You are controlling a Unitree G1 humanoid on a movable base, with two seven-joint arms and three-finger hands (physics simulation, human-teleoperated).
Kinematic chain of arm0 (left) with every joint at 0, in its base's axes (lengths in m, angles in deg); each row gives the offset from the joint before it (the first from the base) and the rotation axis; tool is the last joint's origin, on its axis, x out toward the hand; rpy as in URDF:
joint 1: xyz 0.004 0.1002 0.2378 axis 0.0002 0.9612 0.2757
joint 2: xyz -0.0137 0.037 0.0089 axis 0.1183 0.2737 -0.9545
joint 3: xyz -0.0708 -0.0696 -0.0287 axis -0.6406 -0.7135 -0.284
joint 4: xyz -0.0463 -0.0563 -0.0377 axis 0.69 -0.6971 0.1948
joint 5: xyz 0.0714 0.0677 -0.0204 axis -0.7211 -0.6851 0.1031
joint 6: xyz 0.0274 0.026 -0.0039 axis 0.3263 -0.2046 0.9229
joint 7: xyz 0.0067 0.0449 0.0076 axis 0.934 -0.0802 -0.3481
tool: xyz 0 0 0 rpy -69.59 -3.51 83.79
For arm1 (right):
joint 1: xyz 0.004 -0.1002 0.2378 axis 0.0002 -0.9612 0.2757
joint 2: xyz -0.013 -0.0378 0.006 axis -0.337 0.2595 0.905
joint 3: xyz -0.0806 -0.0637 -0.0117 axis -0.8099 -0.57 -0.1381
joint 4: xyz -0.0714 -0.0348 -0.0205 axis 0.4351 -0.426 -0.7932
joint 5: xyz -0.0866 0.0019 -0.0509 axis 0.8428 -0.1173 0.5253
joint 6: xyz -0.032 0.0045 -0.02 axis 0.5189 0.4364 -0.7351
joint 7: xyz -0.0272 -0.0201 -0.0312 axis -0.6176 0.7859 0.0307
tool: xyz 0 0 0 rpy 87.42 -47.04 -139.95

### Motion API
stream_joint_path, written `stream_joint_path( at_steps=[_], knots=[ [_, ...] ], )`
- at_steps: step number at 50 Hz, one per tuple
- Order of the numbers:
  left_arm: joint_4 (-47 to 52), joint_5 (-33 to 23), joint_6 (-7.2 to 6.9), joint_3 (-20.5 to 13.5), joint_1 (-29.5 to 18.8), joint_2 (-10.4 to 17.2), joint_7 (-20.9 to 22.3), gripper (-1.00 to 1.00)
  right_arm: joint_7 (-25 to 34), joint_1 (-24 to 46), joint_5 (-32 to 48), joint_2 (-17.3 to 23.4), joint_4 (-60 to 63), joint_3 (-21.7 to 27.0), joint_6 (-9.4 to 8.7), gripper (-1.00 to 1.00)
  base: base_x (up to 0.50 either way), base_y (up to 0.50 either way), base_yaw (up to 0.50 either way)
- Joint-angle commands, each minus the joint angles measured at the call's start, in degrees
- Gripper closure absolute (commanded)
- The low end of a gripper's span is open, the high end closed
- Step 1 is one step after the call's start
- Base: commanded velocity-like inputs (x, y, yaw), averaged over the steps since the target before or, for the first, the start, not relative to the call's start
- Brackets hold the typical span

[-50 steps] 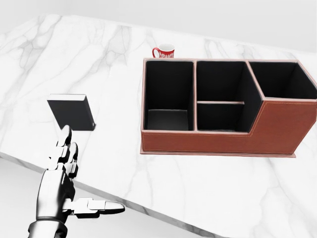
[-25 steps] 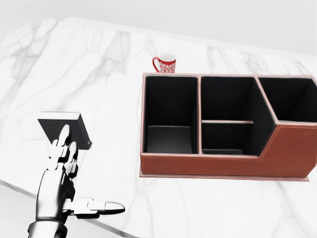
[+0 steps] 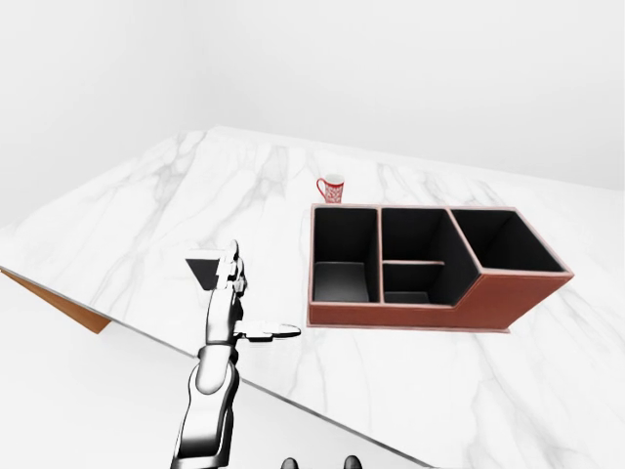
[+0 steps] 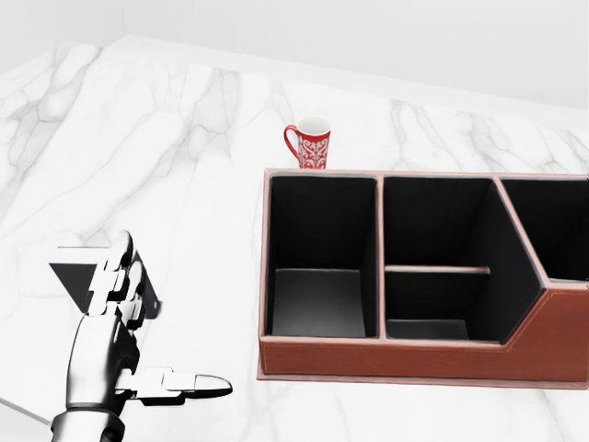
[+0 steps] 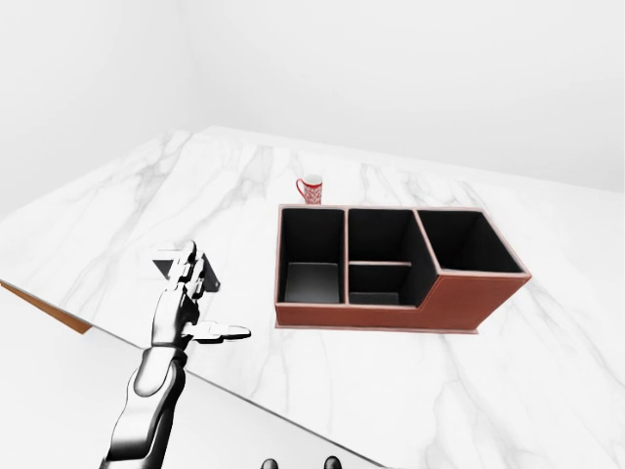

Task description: Pick up the book and place it in the left compartment of the caddy.

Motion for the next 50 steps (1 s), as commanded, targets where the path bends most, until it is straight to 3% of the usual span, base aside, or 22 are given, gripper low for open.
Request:
stream_joint_path(
  at_steps=[1, 36, 41, 43, 50],
  knots=[
    [0.4, -0.1, 0.00, 0.1, 0.3, 0.0, 0.0, -1.00, 0.2, 0.1, 0.3, -0.1, -0.3, -0.2, 0.00, -1.00, 0.23, 0.09, 0.00],
    [2.4, 0.4, -0.71, -0.4, 0.6, -0.1, -0.8, -1.00, -0.1, 0.0, -1.0, 0.0, 0.0, 0.1, 0.00, -1.00, 0.21, 0.08, 0.00],
    [4.2, -0.5, 0.68, -0.4, 1.7, 0.0, -1.2, -1.00, 0.0, 0.0, -0.8, 0.0, -0.1, -0.1, 0.00, -1.00, 0.00, 0.00, 0.00],
    [5.7, -1.5, 3.25, 0.0, 2.6, 0.0, -1.4, -1.00, 0.0, -0.1, -0.9, 0.0, 0.0, -0.1, 0.00, -1.00, 0.00, 0.00, 0.00],
    [7.5, -4.7, 3.53, -1.3, 2.7, -0.6, -5.8, -1.00, 0.0, -0.1, -0.7, 0.0, 0.2, 0.2, 0.00, -1.00, 0.00, 0.00, 0.00]
  ],
)
